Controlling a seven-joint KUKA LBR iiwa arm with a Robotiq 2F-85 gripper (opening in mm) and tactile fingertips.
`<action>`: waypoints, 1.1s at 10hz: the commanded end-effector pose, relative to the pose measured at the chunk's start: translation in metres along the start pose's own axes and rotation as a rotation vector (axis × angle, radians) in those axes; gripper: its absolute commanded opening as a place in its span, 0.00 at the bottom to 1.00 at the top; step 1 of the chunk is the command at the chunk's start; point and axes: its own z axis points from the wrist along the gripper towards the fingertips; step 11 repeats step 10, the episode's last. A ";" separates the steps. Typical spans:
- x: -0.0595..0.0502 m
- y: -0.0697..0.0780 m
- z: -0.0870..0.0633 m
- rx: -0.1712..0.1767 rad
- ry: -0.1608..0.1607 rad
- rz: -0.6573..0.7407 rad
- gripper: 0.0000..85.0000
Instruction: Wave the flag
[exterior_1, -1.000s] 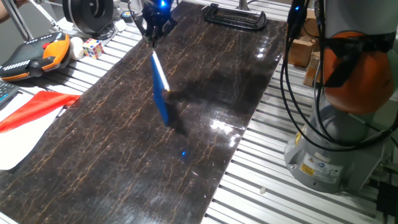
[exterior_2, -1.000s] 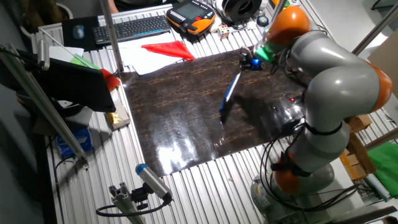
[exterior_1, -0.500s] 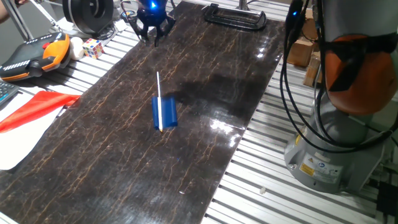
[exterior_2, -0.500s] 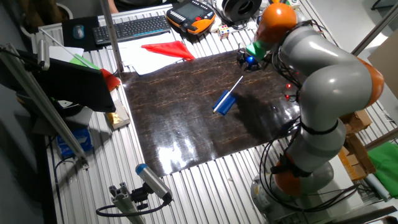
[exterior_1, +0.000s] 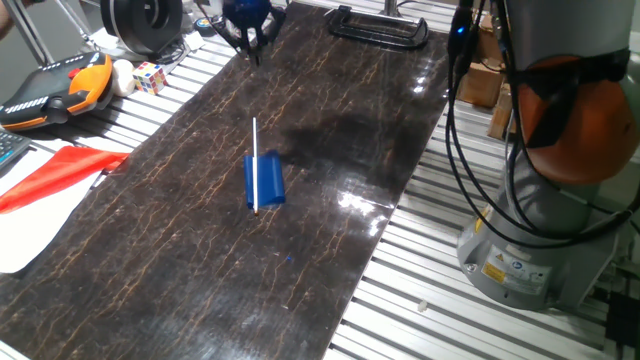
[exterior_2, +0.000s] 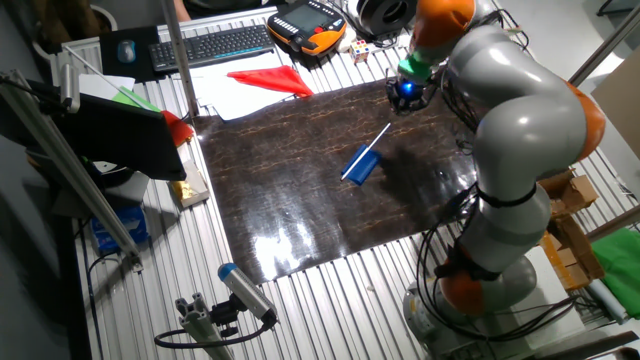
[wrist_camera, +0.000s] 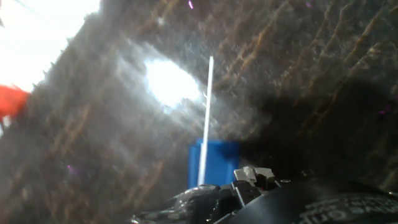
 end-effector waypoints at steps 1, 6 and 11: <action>0.002 -0.001 -0.001 0.078 0.001 -0.629 0.01; 0.025 -0.020 -0.011 0.208 0.001 -0.990 0.01; 0.040 -0.016 0.002 0.227 -0.004 -1.002 0.01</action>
